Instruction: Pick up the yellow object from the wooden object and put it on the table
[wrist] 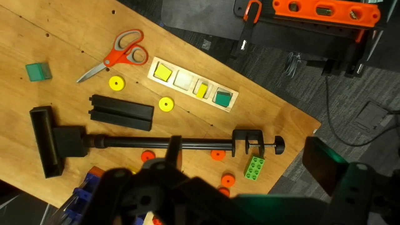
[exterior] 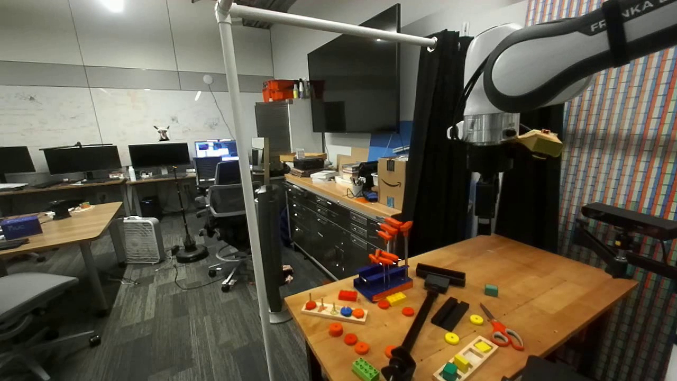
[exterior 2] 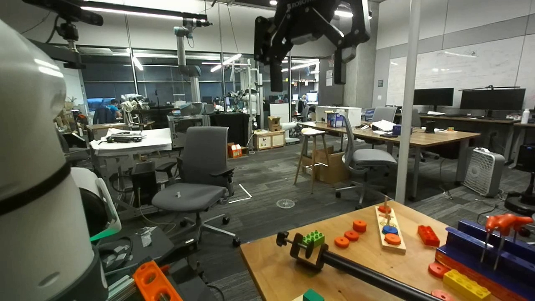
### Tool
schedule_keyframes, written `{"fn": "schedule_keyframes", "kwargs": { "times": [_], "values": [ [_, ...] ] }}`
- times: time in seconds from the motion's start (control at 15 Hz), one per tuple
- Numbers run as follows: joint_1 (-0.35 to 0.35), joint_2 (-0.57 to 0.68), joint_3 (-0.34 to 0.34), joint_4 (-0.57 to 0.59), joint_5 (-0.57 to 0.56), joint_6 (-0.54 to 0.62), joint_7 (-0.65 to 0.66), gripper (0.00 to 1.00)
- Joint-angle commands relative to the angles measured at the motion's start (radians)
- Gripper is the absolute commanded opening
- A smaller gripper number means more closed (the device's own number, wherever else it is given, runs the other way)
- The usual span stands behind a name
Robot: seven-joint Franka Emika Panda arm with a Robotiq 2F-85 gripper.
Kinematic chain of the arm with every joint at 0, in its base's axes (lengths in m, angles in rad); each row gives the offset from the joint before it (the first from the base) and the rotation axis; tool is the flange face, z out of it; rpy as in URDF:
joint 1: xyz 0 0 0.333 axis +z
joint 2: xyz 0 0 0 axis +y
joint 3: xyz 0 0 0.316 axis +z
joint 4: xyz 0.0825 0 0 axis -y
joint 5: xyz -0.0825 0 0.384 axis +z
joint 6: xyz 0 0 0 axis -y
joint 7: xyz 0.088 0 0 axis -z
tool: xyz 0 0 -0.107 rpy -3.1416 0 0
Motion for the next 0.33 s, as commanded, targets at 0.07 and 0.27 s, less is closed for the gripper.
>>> {"fn": "schedule_keyframes", "kwargs": {
  "times": [0.07,0.27],
  "values": [
    [0.018,0.002,-0.015,0.002,-0.009,-0.006,0.010,1.00],
    [0.018,0.010,-0.015,0.002,-0.009,-0.006,0.010,1.00]
  ]
}}
